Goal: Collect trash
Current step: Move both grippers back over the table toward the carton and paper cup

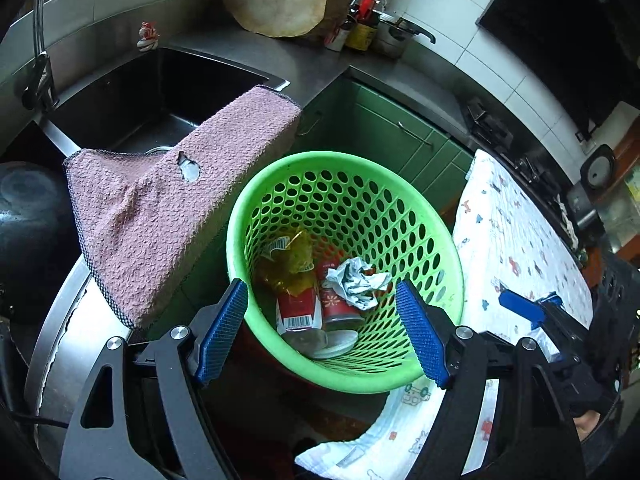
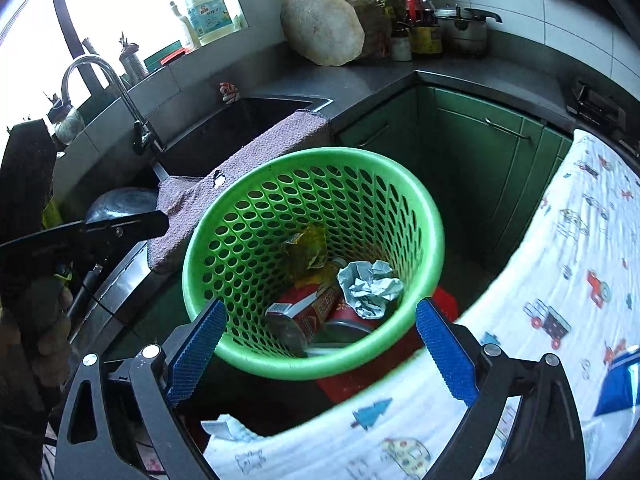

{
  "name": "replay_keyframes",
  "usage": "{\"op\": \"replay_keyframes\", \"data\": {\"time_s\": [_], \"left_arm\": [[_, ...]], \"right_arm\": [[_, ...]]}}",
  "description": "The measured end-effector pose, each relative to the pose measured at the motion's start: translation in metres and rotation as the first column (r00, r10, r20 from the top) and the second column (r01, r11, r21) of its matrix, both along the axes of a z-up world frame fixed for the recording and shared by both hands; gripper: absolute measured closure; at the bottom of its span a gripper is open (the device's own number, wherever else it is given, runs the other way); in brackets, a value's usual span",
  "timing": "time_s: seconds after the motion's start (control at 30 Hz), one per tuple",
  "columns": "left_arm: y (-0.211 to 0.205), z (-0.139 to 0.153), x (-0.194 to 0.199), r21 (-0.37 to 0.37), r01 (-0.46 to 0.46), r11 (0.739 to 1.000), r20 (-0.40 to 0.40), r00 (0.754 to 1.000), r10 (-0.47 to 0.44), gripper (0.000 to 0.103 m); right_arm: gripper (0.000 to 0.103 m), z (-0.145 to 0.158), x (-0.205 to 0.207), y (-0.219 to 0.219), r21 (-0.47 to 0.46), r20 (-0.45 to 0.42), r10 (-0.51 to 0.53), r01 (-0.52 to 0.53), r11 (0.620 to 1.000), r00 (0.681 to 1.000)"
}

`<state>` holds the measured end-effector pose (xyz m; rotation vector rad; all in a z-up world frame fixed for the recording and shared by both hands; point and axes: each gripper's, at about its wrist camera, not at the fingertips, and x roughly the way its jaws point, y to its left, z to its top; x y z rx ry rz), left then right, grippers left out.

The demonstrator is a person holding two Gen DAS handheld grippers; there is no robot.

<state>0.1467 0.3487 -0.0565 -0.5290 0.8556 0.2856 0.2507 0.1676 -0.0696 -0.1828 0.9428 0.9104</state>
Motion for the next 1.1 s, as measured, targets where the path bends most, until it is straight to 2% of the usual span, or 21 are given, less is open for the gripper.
{"op": "replay_keyframes", "data": {"time_s": [0.17, 0.23, 0.33, 0.63, 0.8, 1.0, 1.1], "left_arm": [[-0.028, 0.004, 0.005, 0.015, 0.057, 0.998, 0.003, 0.998, -0.057, 0.026], [-0.043, 0.006, 0.007, 0.025, 0.081, 0.996, 0.003, 0.997, -0.081, 0.02], [-0.066, 0.009, 0.011, 0.04, 0.119, 0.992, 0.006, 0.993, -0.12, 0.019], [-0.14, 0.016, 0.02, 0.051, 0.244, 0.968, 0.015, 0.969, -0.245, 0.019], [-0.176, 0.02, 0.025, 0.066, 0.316, 0.946, 0.011, 0.948, -0.317, 0.018], [-0.207, 0.021, 0.028, 0.087, 0.388, 0.918, -0.007, 0.921, -0.389, 0.017], [-0.216, 0.02, 0.031, 0.091, 0.408, 0.909, -0.015, 0.913, -0.408, 0.017]], "right_arm": [[0.01, 0.014, -0.026, -0.055, -0.014, 0.046, -0.03, 0.031, 0.999, 0.998], [0.01, 0.017, -0.035, -0.08, -0.025, 0.058, -0.045, 0.047, 0.999, 0.997], [0.01, 0.019, -0.046, -0.118, -0.051, 0.077, -0.073, 0.077, 0.996, 0.994], [0.01, 0.006, -0.057, -0.221, -0.169, 0.089, -0.169, 0.182, 0.969, 0.982], [0.011, -0.004, -0.058, -0.239, -0.192, 0.077, -0.186, 0.197, 0.961, 0.98], [0.011, -0.013, -0.055, -0.24, -0.224, 0.086, -0.182, 0.197, 0.954, 0.98], [0.015, -0.016, -0.055, -0.237, -0.237, 0.09, -0.174, 0.191, 0.953, 0.981]]}}
